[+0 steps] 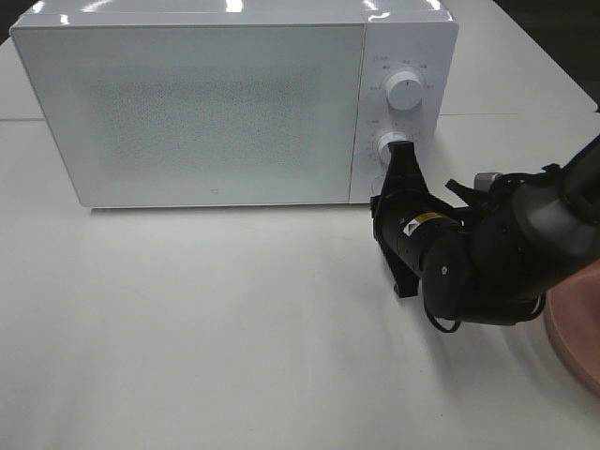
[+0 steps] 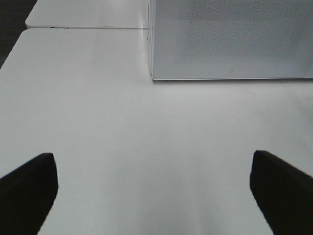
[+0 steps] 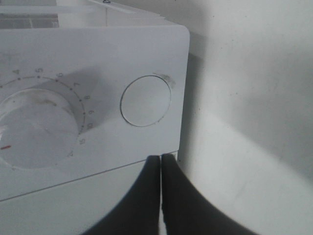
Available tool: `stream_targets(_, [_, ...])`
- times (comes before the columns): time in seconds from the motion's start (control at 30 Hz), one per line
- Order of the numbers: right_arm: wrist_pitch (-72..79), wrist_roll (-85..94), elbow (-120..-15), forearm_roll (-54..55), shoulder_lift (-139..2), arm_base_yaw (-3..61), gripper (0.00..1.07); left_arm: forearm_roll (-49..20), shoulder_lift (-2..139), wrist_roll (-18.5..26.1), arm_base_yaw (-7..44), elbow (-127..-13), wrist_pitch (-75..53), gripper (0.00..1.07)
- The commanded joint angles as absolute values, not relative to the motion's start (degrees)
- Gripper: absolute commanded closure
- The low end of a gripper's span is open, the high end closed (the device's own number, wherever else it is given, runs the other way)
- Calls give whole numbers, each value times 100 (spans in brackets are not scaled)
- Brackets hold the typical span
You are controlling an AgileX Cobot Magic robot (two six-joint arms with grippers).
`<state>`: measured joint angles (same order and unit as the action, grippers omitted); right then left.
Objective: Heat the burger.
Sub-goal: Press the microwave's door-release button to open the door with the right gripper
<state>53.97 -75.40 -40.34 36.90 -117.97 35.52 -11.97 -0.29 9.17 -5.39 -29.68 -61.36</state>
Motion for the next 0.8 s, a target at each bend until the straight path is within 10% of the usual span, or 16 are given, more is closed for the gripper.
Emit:
stream_targets(0.03, [5449,-7506,-4160,3747,-11849,3529,107,-1249,-120,888,-556,-2956,-6148,6])
stream_targets(0.8, [5437,-7305,-4836,3896,-12307,3197,107,-1249,-120,888,-556,-2956,-6148,6])
